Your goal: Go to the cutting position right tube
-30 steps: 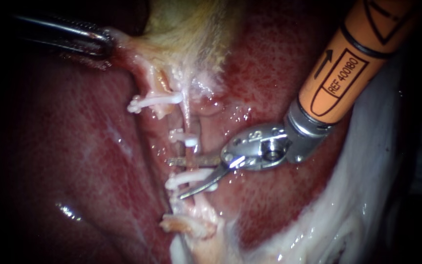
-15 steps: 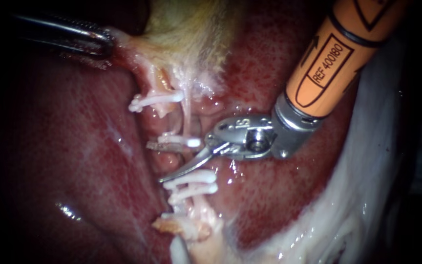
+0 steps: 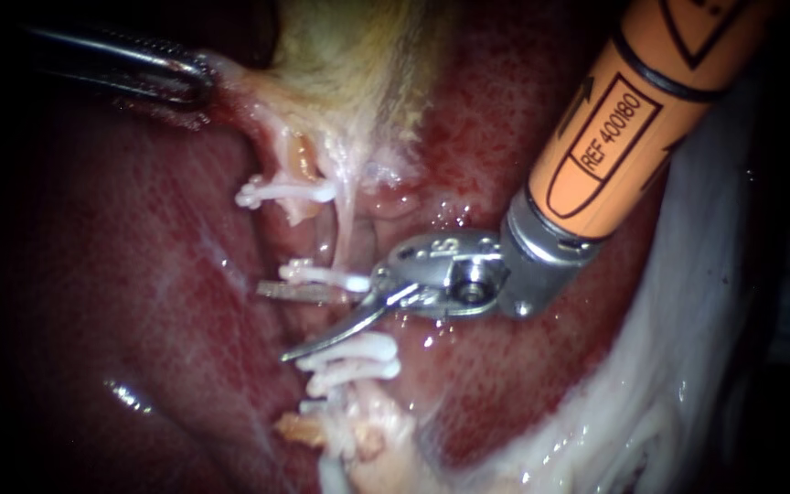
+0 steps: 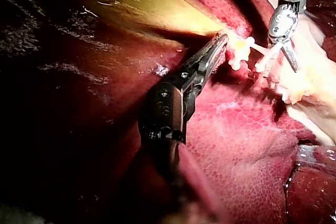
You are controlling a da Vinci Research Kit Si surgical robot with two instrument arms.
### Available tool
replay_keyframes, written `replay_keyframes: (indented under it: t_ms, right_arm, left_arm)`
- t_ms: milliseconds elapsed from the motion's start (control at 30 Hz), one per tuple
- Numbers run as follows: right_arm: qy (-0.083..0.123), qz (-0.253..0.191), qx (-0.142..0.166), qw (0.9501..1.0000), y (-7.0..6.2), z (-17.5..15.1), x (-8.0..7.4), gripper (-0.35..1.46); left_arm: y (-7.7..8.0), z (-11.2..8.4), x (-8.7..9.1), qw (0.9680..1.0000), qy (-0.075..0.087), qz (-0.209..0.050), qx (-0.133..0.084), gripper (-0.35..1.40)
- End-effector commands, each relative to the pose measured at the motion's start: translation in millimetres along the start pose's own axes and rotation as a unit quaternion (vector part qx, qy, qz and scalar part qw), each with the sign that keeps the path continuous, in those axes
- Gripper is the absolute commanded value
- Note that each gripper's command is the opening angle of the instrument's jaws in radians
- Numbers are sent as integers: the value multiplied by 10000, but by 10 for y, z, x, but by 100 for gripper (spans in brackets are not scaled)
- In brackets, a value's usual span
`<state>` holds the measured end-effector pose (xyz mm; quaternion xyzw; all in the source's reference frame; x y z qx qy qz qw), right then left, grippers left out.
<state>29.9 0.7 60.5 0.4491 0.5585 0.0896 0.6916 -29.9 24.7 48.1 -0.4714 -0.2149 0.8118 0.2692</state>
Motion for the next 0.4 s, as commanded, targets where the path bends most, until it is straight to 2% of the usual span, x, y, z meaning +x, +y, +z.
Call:
replay_keyframes:
  t_ms: [33,400]
  right_arm:
    - [9,-8,6,10000,0,0,0,128]
    - [23,109,-69,9999,4,-2,-3,128]
  left_arm:
    - [0,0,0,10000,0,0,0,-35]
    - [-1,0,0,10000,0,0,0,-35]
